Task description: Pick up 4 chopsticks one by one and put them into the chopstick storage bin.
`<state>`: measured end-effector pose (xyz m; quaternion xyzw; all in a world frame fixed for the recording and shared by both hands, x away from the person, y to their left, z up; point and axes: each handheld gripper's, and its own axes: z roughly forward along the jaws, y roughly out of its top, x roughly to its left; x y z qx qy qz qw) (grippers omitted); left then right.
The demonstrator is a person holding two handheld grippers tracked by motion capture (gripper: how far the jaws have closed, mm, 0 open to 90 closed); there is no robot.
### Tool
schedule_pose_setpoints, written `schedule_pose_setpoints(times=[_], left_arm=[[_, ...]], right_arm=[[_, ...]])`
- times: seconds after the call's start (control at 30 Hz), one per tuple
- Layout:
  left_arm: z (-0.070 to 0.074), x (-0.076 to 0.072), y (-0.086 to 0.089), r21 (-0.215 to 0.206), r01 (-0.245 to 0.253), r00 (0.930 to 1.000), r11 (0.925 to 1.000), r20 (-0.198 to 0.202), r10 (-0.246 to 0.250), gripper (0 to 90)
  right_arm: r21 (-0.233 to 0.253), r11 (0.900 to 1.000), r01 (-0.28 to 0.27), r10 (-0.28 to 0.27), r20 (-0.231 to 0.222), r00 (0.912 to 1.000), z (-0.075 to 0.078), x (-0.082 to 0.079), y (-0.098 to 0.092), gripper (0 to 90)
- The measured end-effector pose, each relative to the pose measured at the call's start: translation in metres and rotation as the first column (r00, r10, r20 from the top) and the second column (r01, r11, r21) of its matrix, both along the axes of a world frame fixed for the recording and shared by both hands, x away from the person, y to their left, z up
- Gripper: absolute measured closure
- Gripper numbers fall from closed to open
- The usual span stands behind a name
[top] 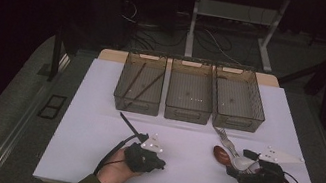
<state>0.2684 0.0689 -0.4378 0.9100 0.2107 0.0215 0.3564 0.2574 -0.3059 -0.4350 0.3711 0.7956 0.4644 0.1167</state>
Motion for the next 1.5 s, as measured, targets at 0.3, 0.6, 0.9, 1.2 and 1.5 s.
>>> schedule_pose_setpoints(times=[0.3,0.6,0.9,1.2,1.5], left_arm=[[-0.002,-0.001,-0.006,-0.008,0.004,1.0,1.0,-0.009,-0.004,88.7],[-0.003,-0.001,-0.009,-0.007,0.012,0.9999,0.9999,-0.002,-0.012,88.7],[-0.006,0.0,-0.019,0.006,0.026,0.9995,0.9996,0.016,-0.026,88.8],[-0.006,0.01,-0.029,0.013,0.032,0.9987,0.9994,0.039,-0.033,88.8],[-0.006,0.024,-0.039,0.007,0.013,0.998,0.9999,0.062,-0.013,88.8]], right_arm=[[0.001,1.0,0.001,-0.001,-0.001,1.0,0.0,0.0,0.0,7.3],[0.002,1.0,0.002,-0.002,-0.002,1.0,0.0,0.0,0.0,7.3],[0.002,1.0,0.002,-0.002,-0.002,1.0,0.0,0.0,0.0,7.3],[0.003,1.0,0.002,-0.002,-0.003,1.0,0.0,0.0,-0.001,7.3],[0.005,1.0,0.004,-0.004,-0.003,1.0,0.0,0.0,-0.001,7.4]])
